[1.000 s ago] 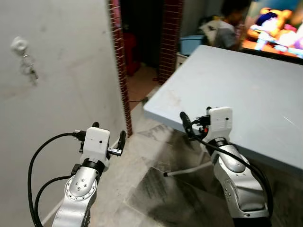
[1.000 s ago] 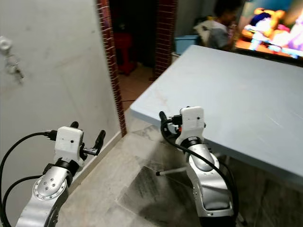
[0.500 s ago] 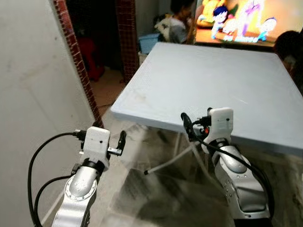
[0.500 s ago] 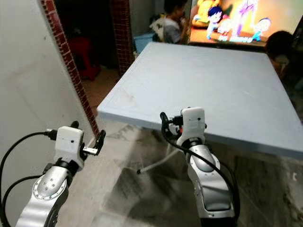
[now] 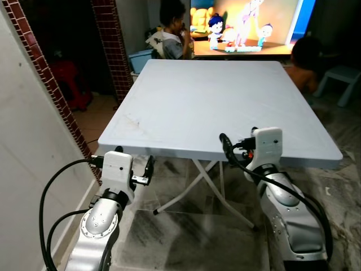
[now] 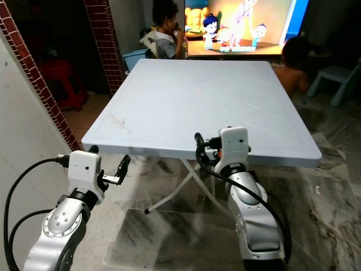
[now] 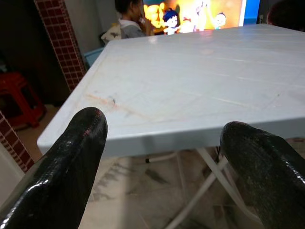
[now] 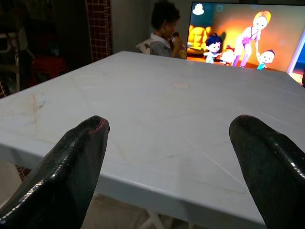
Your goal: Hang keys on a hook
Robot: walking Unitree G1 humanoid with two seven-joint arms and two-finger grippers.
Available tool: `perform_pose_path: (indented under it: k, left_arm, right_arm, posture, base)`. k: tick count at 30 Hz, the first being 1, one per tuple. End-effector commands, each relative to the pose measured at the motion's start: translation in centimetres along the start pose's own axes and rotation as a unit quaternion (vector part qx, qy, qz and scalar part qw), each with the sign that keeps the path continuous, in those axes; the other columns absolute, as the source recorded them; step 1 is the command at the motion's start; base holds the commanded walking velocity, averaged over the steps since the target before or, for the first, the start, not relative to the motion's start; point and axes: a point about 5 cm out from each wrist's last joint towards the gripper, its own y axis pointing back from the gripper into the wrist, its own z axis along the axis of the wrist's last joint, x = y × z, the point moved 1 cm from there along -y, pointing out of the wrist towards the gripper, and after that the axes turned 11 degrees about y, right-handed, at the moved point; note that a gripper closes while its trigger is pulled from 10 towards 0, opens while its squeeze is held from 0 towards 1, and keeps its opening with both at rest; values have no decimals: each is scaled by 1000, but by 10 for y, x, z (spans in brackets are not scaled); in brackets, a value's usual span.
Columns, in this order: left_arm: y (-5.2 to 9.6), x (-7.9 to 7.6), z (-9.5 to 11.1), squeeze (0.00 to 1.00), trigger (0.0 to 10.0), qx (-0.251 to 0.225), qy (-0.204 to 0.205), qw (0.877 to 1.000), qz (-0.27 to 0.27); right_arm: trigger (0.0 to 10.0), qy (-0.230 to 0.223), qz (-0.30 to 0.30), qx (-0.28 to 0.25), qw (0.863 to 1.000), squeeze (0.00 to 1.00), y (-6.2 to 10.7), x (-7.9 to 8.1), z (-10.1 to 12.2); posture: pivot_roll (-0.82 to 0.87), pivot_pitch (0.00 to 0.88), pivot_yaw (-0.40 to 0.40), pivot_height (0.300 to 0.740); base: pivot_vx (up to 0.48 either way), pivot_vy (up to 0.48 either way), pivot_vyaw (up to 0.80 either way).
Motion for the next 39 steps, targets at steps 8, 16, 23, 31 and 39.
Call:
perform_pose_path:
  k: [8,16,23,31,39]
  left_arm:
    - [-1,3,1,0,10000,-2,4,1000,-3]
    - [0,2,1,0,10000,0,6,1000,-9]
    - [-1,1,0,0,10000,0,5,1000,-14]
    - [-3,0,0,0,10000,-2,5,1000,-17]
    - [-4,0,0,0,10000,-3,5,1000,-15]
  right_arm:
    - [10000,4,3,-7,1000,0,-2,2,6]
    - [10000,3,5,-8,1000,0,-1,3,5]
    - [10000,4,4,-13,1000,0,-1,2,7]
    - [10000,7,3,-17,1000,0,-2,1,8]
    - [10000,7,-1,-17,1000,0,-3,-1,8]
  posture:
    - [44,0,31,740]
    - [47,0,31,740]
    - [42,0,31,740]
    - [36,0,27,740]
    - [35,0,29,740]
  base:
    - [0,-340,0]
    - [0,-373,0]
    - [0,-357,0]
    - [0,-352,0]
    - [0,-342,0]
